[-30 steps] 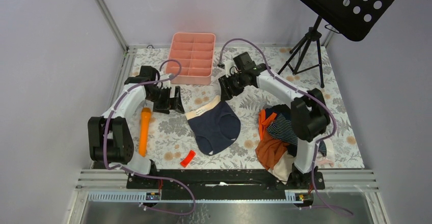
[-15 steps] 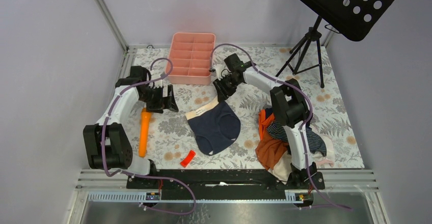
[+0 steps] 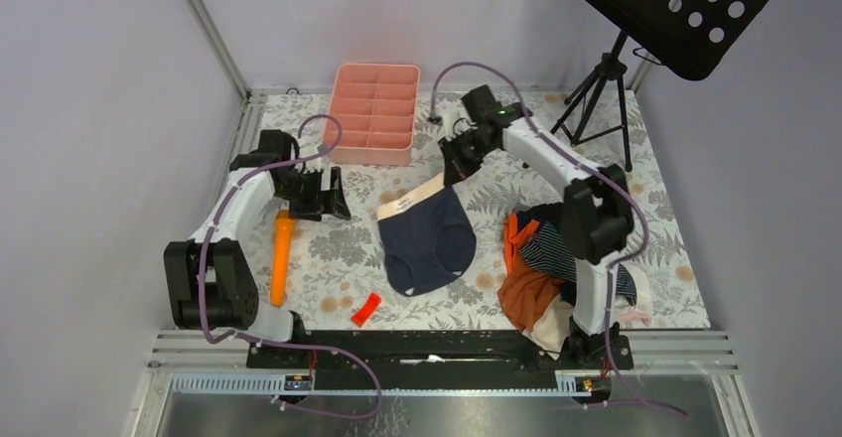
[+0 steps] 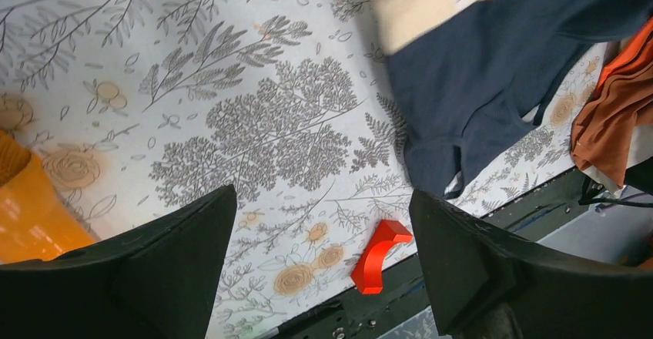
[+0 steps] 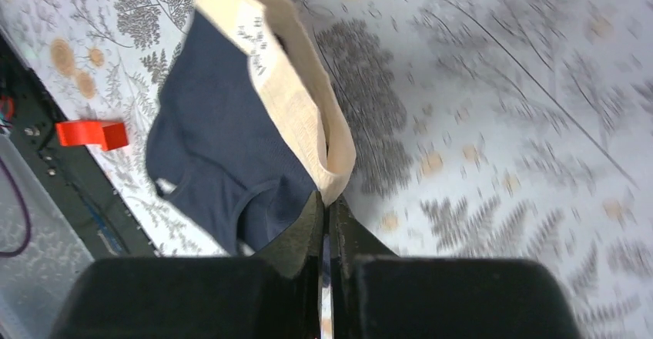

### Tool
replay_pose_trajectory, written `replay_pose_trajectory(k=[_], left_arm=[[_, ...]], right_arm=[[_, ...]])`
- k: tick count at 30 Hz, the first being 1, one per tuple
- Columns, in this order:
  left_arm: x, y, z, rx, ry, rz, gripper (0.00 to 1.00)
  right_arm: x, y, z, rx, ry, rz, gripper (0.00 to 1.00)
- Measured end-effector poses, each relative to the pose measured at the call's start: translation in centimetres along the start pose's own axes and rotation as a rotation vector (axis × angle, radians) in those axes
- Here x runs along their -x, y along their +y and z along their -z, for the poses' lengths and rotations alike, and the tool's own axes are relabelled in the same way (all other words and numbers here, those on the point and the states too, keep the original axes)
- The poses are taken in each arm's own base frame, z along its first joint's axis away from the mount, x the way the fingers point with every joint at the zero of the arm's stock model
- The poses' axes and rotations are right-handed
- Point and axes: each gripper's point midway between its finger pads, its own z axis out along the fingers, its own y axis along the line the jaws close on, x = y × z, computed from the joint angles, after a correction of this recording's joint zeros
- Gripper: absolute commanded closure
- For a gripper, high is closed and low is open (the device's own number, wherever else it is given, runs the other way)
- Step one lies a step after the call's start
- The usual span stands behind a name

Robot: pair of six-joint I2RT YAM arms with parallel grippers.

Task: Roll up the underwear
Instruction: Flatten out the underwear at the center of the board.

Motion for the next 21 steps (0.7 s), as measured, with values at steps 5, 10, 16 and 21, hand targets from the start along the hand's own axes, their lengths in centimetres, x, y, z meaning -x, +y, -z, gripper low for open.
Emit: replay_pose_trajectory(k=[5, 10, 16, 21], left_arm=[[0.6, -0.7, -1.8, -0.026, 0.014, -0.029, 0.14], [1.3, -2.0, -4.5, -0.075, 0.036, -0.056, 0.15], [4.3, -6.2, -6.4, -0.172, -0.067, -0.106, 0.24], [6.2, -9.5, -10.0, -0.222, -0.061, -0.142, 0.46]], right_arm=[[-1.4, -1.4, 6.0, -0.115, -0.052, -0.105, 1.00], [-5.2, -3.9, 6.4, -0.216, 0.030, -0.205, 1.00], [-6.9, -4.6, 6.9, -0.274, 0.091, -0.228, 1.00], [-7.4, -4.0, 7.5, -0.273, 0.099, -0.227, 1.00]])
